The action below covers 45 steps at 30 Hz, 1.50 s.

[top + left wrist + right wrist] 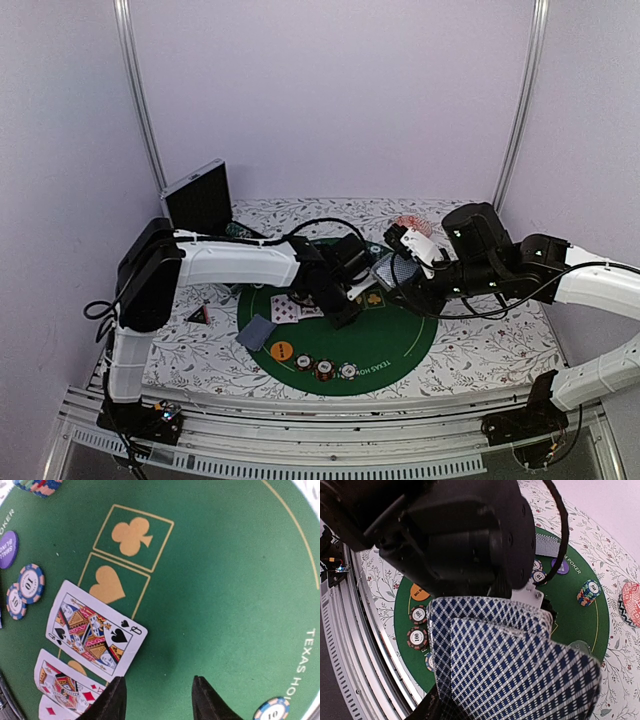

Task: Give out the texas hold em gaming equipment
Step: Flop the poker card into the community card area, then adjust the poker card in the community card area.

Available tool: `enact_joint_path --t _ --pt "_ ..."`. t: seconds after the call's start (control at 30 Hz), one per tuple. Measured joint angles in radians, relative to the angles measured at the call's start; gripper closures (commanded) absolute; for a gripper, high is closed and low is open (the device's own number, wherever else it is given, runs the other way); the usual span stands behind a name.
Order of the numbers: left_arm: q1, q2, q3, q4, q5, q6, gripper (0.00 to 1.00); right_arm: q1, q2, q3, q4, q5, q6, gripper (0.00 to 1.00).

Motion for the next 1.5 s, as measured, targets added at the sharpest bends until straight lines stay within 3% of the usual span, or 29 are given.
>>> enact_joint_path --t 0.27,0.43,0.77,1.5 --pt "0.083 -0.047 -0.053 0.156 0.114 0.002 0.74 0.0 0.0 -0.003 0.001 0.0 0.0 0.55" --pt "0.117 -0.022 -0.027 0.229 0.105 -0.002 0.75 0.0 0.0 -0.003 0.0 0.0 0.0 0.55" --pt "0.122 0.187 0.121 0.244 0.028 0.006 0.76 0.0 0.0 -0.003 0.001 0.0 0.0 0.55" --pt "0.117 0.152 0.056 0.269 -0.06 0.014 0.75 -0.002 0.0 -0.006 0.001 0.0 -0.001 0.55"
